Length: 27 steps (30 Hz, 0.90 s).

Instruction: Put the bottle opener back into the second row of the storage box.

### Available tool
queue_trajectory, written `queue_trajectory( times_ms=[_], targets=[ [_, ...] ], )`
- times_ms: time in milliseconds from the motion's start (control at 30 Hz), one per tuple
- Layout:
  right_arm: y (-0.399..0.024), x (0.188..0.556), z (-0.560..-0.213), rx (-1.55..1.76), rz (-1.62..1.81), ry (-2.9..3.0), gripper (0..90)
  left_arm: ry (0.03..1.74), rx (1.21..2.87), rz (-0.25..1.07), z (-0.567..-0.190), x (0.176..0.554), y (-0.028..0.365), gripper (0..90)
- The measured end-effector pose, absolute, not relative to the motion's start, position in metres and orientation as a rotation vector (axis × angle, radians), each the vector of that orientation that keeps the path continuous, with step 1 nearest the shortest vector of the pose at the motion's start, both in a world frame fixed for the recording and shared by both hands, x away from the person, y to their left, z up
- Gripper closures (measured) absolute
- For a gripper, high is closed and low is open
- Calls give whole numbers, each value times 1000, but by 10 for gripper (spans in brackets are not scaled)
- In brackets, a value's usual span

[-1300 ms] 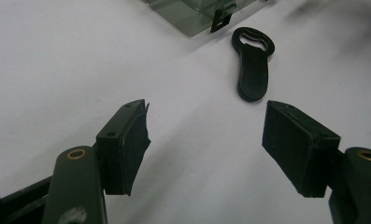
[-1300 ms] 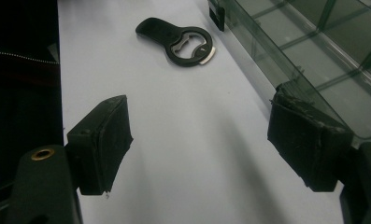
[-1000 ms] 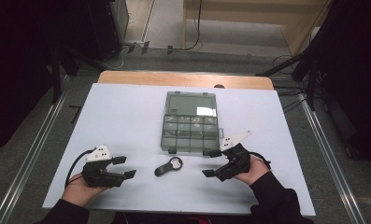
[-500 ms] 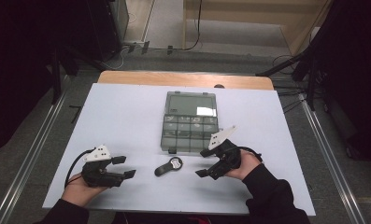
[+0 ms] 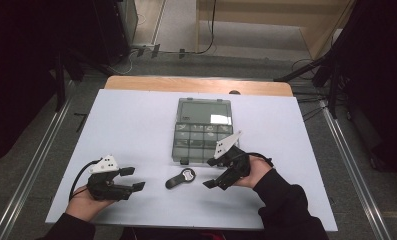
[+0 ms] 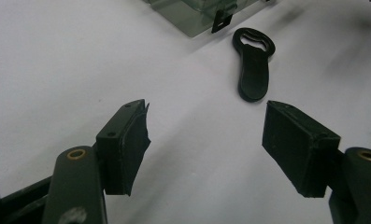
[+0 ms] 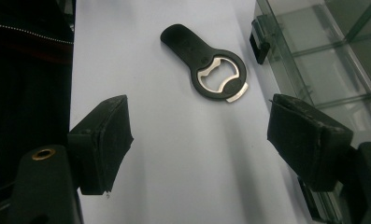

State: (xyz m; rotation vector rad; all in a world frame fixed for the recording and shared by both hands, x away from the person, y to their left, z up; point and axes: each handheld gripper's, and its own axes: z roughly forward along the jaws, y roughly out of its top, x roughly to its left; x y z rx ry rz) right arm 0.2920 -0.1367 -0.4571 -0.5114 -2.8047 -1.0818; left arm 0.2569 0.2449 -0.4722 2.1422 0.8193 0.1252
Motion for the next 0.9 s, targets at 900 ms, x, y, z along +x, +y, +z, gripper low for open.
queue_trajectory(
  times_ms=[900],
  targets=[
    [-106,314,-454,-264,-1111,-2819,238,829,2142,124,-472,257,246,312]
  ],
)
